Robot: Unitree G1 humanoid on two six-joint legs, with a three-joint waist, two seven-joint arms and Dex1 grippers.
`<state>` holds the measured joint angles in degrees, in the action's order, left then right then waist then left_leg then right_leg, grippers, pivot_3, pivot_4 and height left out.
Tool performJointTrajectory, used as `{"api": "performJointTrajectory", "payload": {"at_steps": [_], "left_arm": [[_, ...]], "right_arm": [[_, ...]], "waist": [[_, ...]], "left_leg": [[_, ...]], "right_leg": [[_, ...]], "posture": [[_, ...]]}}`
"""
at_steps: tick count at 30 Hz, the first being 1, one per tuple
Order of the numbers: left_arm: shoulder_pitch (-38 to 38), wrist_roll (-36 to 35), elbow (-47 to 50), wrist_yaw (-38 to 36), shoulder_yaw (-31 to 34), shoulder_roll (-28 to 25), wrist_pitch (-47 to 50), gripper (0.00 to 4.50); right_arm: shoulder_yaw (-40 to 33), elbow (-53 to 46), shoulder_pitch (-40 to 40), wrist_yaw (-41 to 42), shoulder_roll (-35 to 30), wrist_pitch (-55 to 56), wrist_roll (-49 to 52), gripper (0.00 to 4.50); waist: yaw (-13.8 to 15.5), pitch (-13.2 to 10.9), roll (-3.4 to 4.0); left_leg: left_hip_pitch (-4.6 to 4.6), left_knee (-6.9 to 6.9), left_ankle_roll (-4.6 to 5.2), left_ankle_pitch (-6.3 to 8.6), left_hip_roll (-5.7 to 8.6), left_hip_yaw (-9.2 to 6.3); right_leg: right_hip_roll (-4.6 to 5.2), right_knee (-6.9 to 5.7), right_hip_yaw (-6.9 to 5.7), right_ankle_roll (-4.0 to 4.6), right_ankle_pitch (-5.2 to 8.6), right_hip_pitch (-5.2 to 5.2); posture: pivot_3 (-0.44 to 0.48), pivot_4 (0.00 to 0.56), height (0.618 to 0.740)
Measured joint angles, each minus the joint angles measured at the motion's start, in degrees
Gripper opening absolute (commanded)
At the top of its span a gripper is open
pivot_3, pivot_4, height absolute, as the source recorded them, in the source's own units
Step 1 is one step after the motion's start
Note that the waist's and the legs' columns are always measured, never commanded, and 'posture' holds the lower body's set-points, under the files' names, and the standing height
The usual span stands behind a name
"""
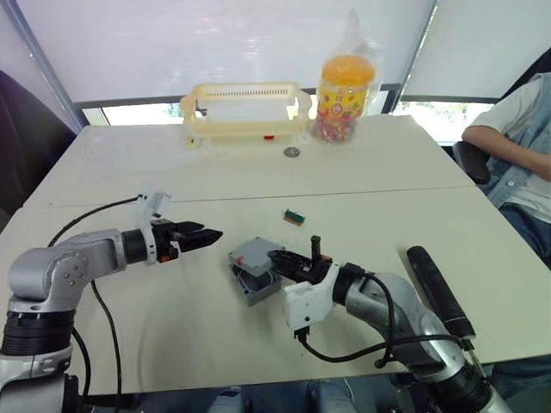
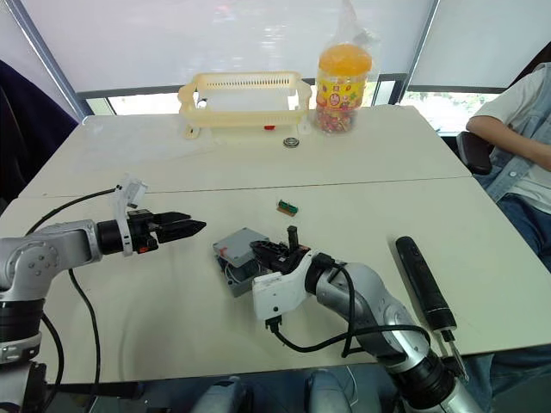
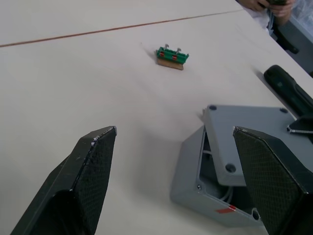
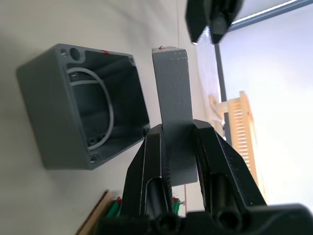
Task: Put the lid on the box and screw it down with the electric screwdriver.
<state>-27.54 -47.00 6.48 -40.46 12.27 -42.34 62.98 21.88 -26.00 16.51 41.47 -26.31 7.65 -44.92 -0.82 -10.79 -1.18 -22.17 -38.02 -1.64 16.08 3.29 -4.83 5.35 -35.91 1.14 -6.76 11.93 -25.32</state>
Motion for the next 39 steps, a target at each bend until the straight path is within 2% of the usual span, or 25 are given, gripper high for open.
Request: {"api": "performJointTrajectory", "payload": {"at_steps": [9,13,19,25,30,39], "left_arm": [[-4.4,2.8,-4.4,-2.2,-2.8,0.9,-2.5,3.89],[-6.7,4.4,-4.9,-4.5,-6.0,1.1,-3.9,3.89],[-9.2,10.2,-5.7,-10.7,-14.0,0.6,-9.5,3.89],[-11.8,19.0,-12.4,-18.2,-23.1,1.0,-18.9,3.89],[-13.5,22.3,-17.8,-20.9,-23.7,3.0,-22.5,3.89],[-14.5,26.2,-21.0,-23.8,-23.9,5.3,-26.4,3.89]], "right_arm": [[1.8,-0.9,0.1,1.7,1.0,-2.3,-1.7,0.34],[2.3,-0.9,0.1,1.8,1.6,-3.2,-2.3,0.34],[2.7,-0.9,0.5,2.6,1.7,-3.9,-3.2,0.34],[3.3,-1.1,0.8,3.1,2.1,-4.5,-3.8,0.34],[3.5,-1.1,1.2,3.8,2.1,-4.7,-3.9,0.34],[3.5,-2.0,1.0,5.0,1.4,-4.6,-3.7,0.34]], "waist": [[0.0,0.0,0.00],[0.1,0.0,-0.01],[0.0,0.0,0.00],[0.0,0.0,0.00],[0.0,0.0,-0.01],[0.1,0.1,-0.03]], "left_leg": [[0.00,0.00,-0.01,0.00,0.01,0.00],[0.00,-0.01,-0.02,-0.01,0.01,0.01],[0.00,-0.01,-0.02,-0.01,0.02,0.05],[0.01,-0.02,-0.01,-0.01,0.03,0.16],[0.01,-0.03,0.00,-0.01,0.01,0.14],[0.08,-0.05,0.01,0.00,0.01,0.14]], "right_leg": [[0.00,-0.01,-0.01,0.00,0.00,0.00],[-0.01,-0.01,-0.02,0.00,0.00,0.01],[-0.02,-0.02,-0.02,0.00,0.00,0.01],[-0.04,0.00,-0.06,0.00,0.00,0.06],[-0.07,0.00,-0.07,0.00,0.00,0.07],[-0.07,0.00,-0.07,0.00,0.00,0.16]], "posture": [[0.000,0.150,0.740],[0.000,0.150,0.740],[0.000,0.150,0.740],[0.000,0.150,0.740],[0.000,0.150,0.740],[0.000,0.150,0.740]]}}
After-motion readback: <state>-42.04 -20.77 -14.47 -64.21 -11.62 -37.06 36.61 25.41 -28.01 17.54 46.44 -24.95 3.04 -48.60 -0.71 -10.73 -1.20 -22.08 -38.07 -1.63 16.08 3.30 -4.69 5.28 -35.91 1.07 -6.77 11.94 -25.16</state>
